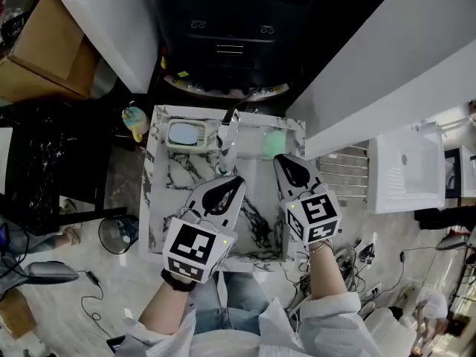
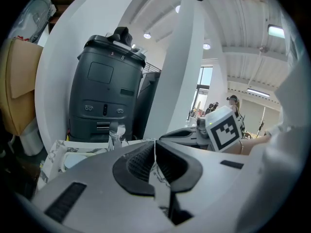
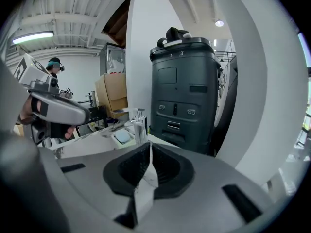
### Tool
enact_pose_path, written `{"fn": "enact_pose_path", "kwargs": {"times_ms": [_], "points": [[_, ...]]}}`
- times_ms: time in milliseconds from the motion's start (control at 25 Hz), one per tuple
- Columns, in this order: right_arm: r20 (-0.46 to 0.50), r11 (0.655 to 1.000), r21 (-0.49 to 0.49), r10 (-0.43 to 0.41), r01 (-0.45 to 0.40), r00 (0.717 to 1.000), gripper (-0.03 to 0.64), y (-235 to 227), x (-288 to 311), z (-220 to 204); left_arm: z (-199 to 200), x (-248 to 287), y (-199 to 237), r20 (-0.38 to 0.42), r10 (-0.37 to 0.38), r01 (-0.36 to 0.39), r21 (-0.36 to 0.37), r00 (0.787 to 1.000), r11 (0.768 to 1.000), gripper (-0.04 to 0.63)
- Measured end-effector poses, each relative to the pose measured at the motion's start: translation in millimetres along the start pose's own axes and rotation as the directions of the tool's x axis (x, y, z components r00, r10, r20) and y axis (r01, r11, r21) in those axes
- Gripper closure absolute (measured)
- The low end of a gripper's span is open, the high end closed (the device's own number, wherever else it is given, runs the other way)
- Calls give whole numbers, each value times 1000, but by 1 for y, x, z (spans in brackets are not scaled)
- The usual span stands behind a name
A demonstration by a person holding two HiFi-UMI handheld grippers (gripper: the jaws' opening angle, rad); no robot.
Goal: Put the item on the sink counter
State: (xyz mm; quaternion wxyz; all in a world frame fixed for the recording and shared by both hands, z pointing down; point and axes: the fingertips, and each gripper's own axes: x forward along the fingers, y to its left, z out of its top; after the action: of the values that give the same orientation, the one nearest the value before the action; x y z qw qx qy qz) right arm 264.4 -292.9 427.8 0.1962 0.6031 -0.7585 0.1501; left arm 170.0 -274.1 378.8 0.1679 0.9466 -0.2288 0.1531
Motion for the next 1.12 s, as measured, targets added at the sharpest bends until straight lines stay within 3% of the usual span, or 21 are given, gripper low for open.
{"fn": "enact_pose_path", "kwargs": {"times_ms": [280,560,720,920,1120], "points": [[-88,997,-71,17,-23,996,588,-9,28,-35,-28,13,3,-42,6,-8,-35,999,999,572],[-189,981,-178,39,-73,981,467,-13,46,-58,-36,14,4,-50,21,-24,-59,999,998,572],[-255,956,-271,41,-113,966,400,-13,58,-71,-41,13,4,-56,29,-33,-69,998,997,572],[-328,900,-407,13,-153,945,346,-16,72,-83,-43,11,5,-57,35,-39,-73,998,997,572],[-372,868,-468,-24,-165,928,304,-26,85,-85,-39,8,5,-46,35,-39,-74,998,997,572]]}}
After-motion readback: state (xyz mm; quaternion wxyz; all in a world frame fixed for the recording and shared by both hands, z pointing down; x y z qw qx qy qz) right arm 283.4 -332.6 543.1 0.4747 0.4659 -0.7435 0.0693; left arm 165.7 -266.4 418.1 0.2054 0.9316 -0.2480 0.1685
